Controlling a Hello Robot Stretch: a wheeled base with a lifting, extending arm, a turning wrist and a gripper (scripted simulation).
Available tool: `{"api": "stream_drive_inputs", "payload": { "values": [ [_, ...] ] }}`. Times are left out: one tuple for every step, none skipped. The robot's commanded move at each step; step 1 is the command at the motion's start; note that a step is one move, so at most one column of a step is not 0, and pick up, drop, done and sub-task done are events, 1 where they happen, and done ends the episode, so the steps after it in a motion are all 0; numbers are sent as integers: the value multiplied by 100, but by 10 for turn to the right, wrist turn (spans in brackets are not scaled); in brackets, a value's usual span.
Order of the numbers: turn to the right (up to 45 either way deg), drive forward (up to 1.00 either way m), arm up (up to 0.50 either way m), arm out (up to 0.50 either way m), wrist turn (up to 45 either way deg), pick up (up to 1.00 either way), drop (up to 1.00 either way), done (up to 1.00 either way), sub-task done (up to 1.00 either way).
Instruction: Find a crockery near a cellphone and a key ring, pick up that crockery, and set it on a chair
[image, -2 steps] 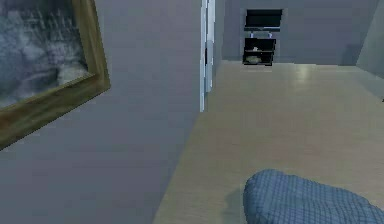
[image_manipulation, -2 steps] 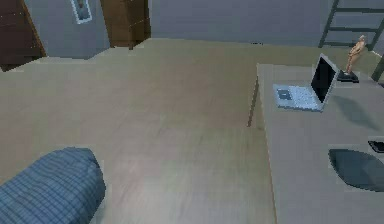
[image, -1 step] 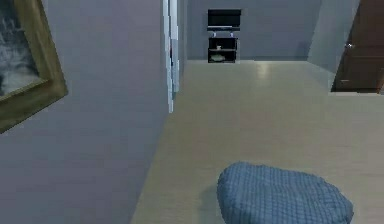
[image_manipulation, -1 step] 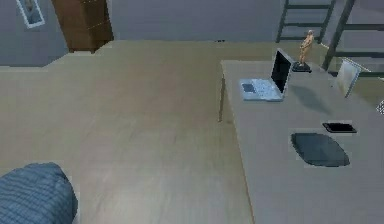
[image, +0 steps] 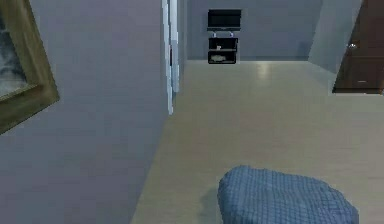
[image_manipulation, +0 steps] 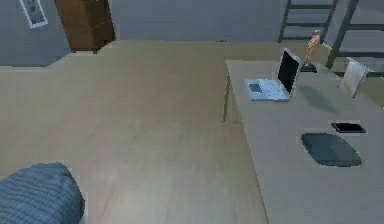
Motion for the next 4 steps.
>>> {"api": "stream_drive_inputs", "payload": {
  "values": [
    [450,0,0,0,0,0,0,0,0],
    [450,0,0,0,0,0,0,0,0],
    [450,0,0,0,0,0,0,0,0],
    [-450,0,0,0,0,0,0,0,0]
  ]
}}
